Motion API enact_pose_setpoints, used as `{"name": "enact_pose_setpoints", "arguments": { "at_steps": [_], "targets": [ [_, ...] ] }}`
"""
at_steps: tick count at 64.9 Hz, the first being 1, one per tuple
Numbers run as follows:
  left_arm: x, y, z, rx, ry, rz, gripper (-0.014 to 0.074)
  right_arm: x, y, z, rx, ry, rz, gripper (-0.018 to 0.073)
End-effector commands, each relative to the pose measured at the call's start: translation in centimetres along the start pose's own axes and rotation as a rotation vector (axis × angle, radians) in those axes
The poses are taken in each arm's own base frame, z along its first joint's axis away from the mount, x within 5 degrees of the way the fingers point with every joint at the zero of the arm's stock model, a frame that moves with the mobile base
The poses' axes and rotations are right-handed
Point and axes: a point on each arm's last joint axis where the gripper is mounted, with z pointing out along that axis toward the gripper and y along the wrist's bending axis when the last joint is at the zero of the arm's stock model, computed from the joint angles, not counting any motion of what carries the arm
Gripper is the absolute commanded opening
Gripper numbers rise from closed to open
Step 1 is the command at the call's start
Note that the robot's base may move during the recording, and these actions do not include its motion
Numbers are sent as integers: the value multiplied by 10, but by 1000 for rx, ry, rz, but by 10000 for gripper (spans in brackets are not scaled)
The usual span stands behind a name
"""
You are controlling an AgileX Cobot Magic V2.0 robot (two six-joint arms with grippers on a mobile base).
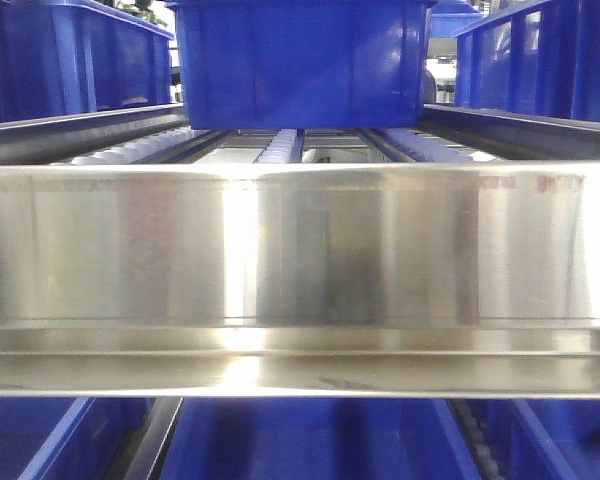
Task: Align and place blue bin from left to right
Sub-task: 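Lift the blue bin up and off the shelf with both grippers, then hold the bin with both grippers while the base backs away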
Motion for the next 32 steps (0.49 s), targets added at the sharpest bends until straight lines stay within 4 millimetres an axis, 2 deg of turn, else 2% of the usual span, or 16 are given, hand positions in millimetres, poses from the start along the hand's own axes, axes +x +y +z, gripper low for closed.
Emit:
{"name": "enact_pose_setpoints", "arguments": {
  "at_steps": [1,32],
  "targets": [
    [-12,-13,-23,99,-123,-27,-111,-10,0,-7,-8,-105,10,-70],
    [-12,-13,-23,99,-123,-27,-111,-10,0,-7,-8,-105,10,-70]
  ]
}}
